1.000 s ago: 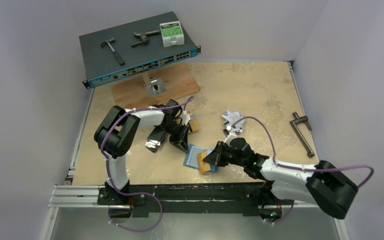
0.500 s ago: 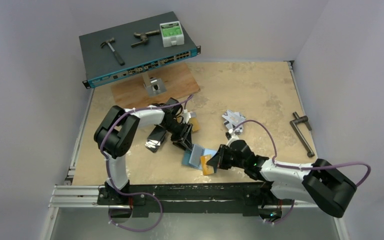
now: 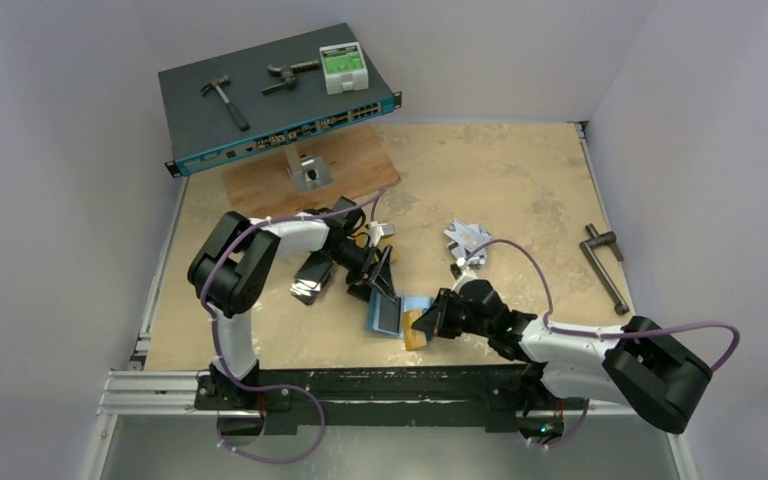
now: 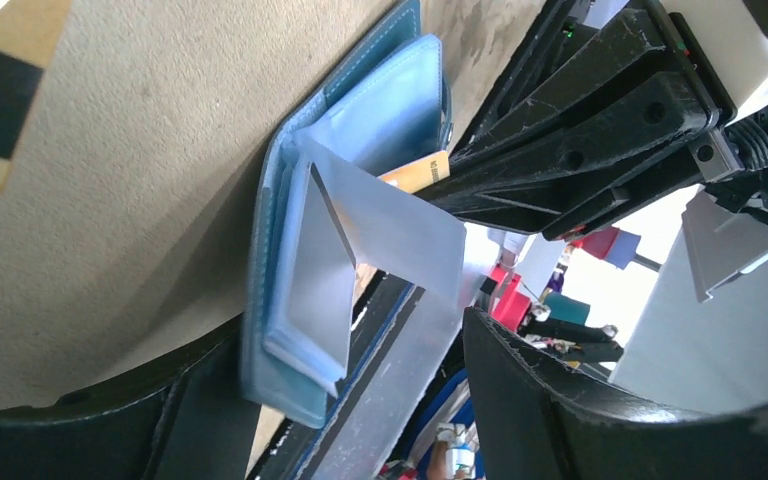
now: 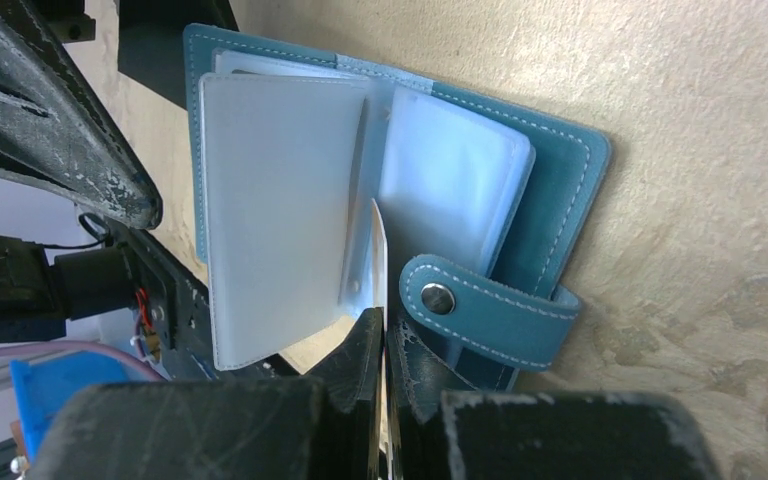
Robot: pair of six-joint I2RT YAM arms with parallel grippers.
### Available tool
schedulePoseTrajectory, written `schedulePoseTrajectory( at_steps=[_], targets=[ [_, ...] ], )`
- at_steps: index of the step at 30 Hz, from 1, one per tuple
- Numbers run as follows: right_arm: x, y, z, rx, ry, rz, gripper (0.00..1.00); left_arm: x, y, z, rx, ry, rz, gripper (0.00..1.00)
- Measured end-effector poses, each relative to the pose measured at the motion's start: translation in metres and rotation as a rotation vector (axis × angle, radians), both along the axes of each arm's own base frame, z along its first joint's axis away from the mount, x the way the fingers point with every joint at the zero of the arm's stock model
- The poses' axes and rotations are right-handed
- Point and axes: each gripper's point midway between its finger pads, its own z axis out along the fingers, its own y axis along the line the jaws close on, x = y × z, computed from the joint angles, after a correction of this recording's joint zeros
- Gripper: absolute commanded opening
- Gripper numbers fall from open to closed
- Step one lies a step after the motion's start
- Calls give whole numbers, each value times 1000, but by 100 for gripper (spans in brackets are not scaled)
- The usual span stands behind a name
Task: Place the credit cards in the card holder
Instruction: Pick up the card holder from the center of the board.
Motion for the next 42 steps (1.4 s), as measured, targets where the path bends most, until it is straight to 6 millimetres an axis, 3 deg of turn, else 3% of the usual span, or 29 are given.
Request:
schedulePoseTrajectory(
  at_steps=[7,12,25,31,34,39,42],
  targets=[
    [-1,-8,11,-4,-20,-20,0,-6,3,5,-17,15,12,68],
    [-4,-10,7,-21,-3,-17,0,-4,3,5,-21,5,12,67],
    [-5,11,33,33,-59,38,0,-2,2,4,-20,-7,13,61],
    [-4,13,18,-9,-25,43,0,-3,3,4,-20,-7,12,59],
    [-5,12,10,-30,-5,43,0,-2,4,1,-9,-15,11,51],
    [0,18,12,-18,-15,44,0,-2,9,-5,25,-37,5,29],
    [2,21,11,-17,-16,44,0,-2,11,-9,40,-38,-7,21]
  ],
)
